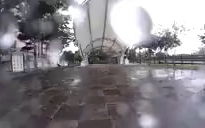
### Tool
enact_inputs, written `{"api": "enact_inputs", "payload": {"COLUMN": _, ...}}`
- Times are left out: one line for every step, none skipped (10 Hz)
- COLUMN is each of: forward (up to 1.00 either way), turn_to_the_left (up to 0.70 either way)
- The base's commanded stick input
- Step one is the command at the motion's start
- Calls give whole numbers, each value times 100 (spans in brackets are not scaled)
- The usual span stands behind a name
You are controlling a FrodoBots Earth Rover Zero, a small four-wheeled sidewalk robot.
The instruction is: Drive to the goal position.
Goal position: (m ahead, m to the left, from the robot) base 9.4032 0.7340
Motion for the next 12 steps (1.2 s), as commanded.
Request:
{"api": "enact_inputs", "payload": {"forward": 100, "turn_to_the_left": 0}}
{"api": "enact_inputs", "payload": {"forward": 100, "turn_to_the_left": 0}}
{"api": "enact_inputs", "payload": {"forward": 100, "turn_to_the_left": 0}}
{"api": "enact_inputs", "payload": {"forward": 100, "turn_to_the_left": 4}}
{"api": "enact_inputs", "payload": {"forward": 100, "turn_to_the_left": 12}}
{"api": "enact_inputs", "payload": {"forward": 100, "turn_to_the_left": 19}}
{"api": "enact_inputs", "payload": {"forward": 100, "turn_to_the_left": 19}}
{"api": "enact_inputs", "payload": {"forward": 100, "turn_to_the_left": 0}}
{"api": "enact_inputs", "payload": {"forward": 100, "turn_to_the_left": 0}}
{"api": "enact_inputs", "payload": {"forward": 100, "turn_to_the_left": 0}}
{"api": "enact_inputs", "payload": {"forward": 100, "turn_to_the_left": 0}}
{"api": "enact_inputs", "payload": {"forward": 100, "turn_to_the_left": 0}}
